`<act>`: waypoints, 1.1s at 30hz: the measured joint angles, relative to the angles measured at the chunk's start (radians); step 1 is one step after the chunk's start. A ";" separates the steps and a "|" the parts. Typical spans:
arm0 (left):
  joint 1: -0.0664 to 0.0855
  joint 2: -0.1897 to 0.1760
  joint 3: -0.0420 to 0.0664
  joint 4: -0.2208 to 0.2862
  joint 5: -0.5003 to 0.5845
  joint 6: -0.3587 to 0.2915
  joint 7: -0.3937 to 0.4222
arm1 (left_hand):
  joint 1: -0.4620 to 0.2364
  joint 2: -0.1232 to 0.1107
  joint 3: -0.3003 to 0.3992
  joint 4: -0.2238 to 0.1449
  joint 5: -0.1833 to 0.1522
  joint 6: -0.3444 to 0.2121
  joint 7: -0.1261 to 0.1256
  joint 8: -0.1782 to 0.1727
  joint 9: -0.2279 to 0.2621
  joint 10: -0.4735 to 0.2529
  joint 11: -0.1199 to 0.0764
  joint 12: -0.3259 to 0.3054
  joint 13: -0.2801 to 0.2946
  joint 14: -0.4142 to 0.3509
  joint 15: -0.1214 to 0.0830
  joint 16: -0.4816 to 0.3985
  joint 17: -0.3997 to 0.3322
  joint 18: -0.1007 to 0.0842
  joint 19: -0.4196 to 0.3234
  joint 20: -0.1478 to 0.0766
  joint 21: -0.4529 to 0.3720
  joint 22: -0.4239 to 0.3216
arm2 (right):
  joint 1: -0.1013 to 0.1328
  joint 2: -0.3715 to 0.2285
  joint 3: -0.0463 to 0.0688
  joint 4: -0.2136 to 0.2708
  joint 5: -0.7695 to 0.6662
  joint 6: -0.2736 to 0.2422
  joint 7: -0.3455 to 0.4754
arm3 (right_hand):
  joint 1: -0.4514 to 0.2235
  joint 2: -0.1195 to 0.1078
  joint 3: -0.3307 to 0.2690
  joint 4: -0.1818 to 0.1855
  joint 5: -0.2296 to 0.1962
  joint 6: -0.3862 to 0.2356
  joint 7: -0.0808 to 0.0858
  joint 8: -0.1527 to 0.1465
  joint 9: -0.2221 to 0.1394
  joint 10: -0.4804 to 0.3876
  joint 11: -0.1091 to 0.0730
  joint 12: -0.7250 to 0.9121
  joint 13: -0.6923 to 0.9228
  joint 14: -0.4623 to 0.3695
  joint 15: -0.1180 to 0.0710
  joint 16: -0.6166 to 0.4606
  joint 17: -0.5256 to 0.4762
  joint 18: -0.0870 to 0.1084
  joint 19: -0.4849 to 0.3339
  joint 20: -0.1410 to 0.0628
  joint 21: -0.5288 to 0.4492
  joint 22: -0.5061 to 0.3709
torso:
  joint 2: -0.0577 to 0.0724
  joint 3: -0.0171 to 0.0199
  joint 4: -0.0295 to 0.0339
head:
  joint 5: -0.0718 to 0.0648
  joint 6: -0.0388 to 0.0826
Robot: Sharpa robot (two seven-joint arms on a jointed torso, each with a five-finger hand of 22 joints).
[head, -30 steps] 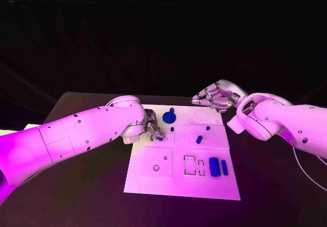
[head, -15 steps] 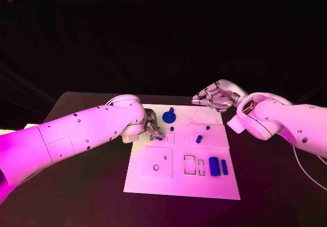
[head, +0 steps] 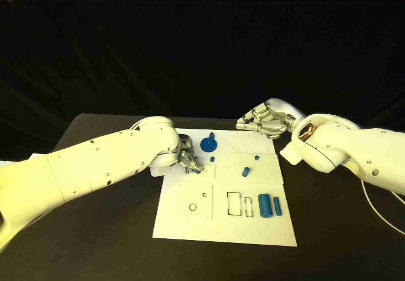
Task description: Assemble the parts on the task board
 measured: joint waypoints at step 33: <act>0.006 0.031 -0.004 -0.039 -0.007 0.034 -0.003 | -0.131 0.033 0.041 -0.121 -0.025 0.016 -0.006 0.012 -0.011 0.012 -0.002 0.000 -0.010 0.000 0.000 0.000 0.000 0.000 0.000 0.000 0.000 0.000 | 0.000 -0.004 0.000 0.011 -0.003 -0.004 0.000 | 0.000 0.000 -0.008 0.003 0.006 0.000 0.000 0.000 0.000 -0.015 -0.001 -0.021 -0.016 0.000 0.000 -0.012 -0.014 0.000 -0.014 0.000 -0.012 -0.018 | 0.000 0.0011 0.0001 | -0.006 -0.010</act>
